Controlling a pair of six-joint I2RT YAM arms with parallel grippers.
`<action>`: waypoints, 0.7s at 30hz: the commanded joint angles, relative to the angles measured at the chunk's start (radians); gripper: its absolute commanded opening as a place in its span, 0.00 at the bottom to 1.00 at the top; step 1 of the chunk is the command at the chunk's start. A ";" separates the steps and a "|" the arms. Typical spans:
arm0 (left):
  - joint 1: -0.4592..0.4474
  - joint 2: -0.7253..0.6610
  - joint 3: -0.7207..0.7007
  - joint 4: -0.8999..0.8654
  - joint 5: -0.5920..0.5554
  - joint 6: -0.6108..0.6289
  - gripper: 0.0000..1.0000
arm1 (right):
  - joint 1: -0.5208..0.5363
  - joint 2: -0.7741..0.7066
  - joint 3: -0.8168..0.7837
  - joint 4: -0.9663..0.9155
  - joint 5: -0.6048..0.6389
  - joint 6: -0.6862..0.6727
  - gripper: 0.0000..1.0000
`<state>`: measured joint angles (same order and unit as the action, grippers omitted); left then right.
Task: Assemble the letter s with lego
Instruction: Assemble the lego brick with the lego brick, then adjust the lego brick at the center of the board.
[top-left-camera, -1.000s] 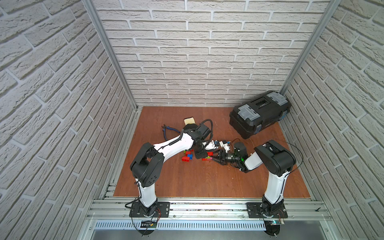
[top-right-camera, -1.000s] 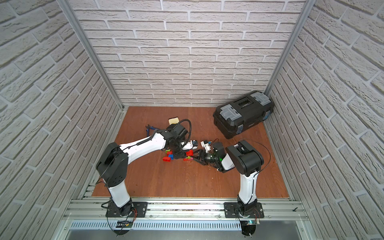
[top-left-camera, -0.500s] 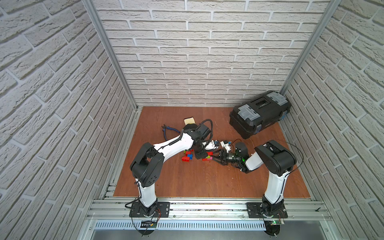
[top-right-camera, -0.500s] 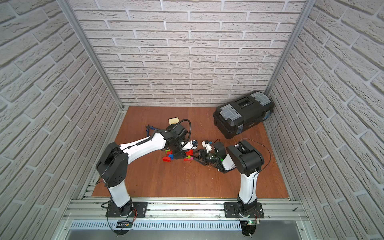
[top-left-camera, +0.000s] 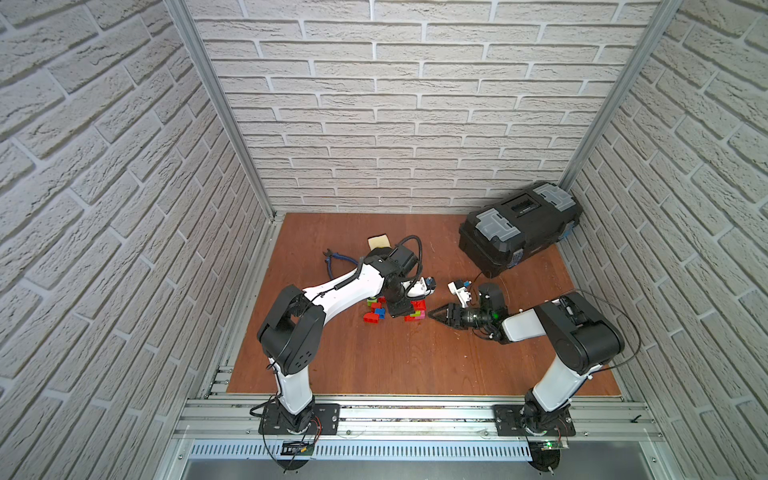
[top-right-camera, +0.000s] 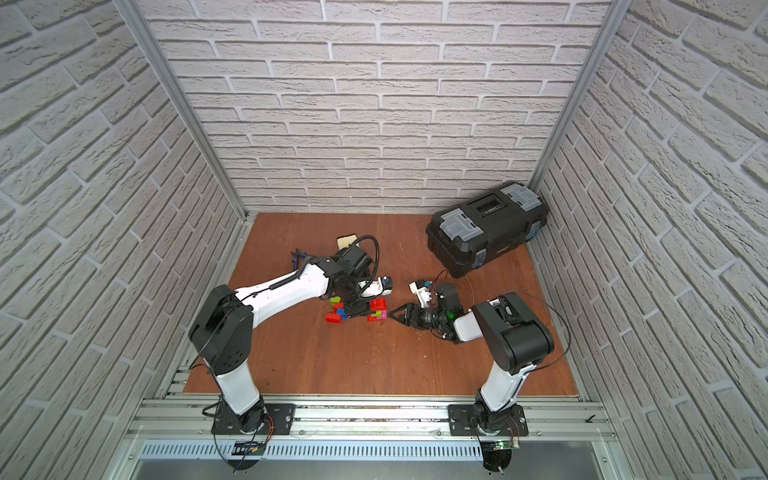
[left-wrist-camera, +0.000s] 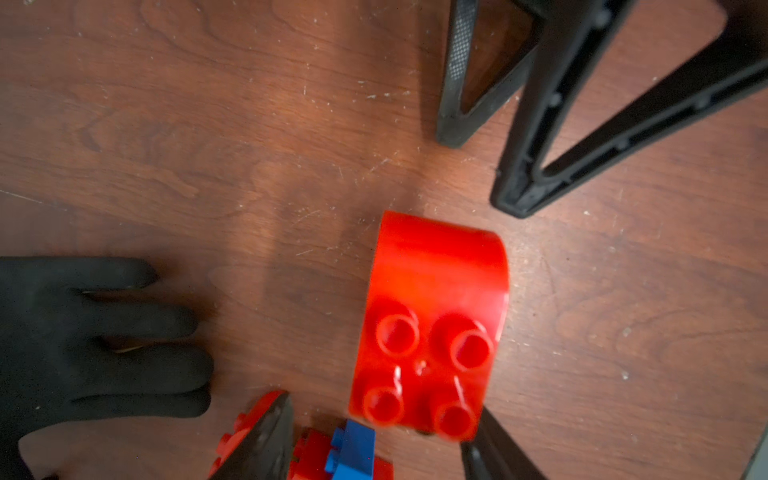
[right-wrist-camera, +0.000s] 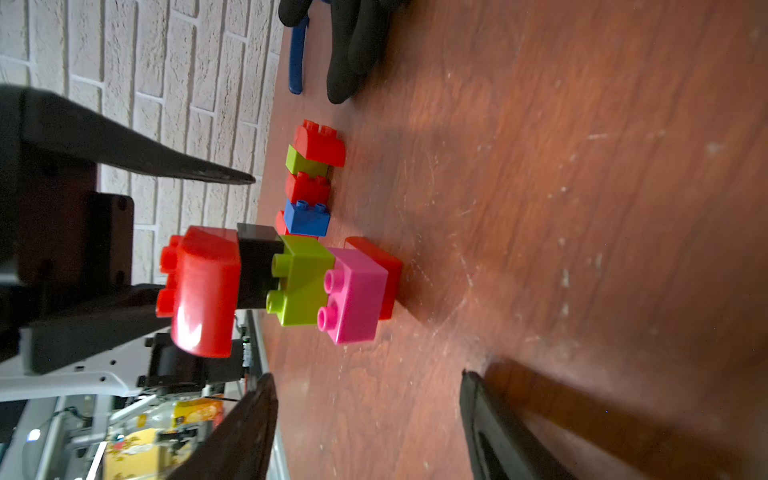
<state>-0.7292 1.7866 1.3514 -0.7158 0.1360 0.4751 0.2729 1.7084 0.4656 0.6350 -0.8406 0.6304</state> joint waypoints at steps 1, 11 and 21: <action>0.006 -0.037 0.023 -0.034 0.003 0.005 0.65 | 0.001 -0.058 -0.008 -0.092 0.041 -0.265 0.71; 0.017 -0.066 0.038 -0.083 -0.002 -0.019 0.72 | 0.109 -0.067 -0.023 -0.009 0.180 -0.572 0.74; 0.086 -0.169 0.024 -0.107 0.083 -0.080 0.91 | 0.159 0.071 0.023 0.185 0.189 -0.681 0.76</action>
<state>-0.6693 1.6733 1.3735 -0.8066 0.1658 0.4137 0.4179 1.7576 0.4599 0.7349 -0.6567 0.0177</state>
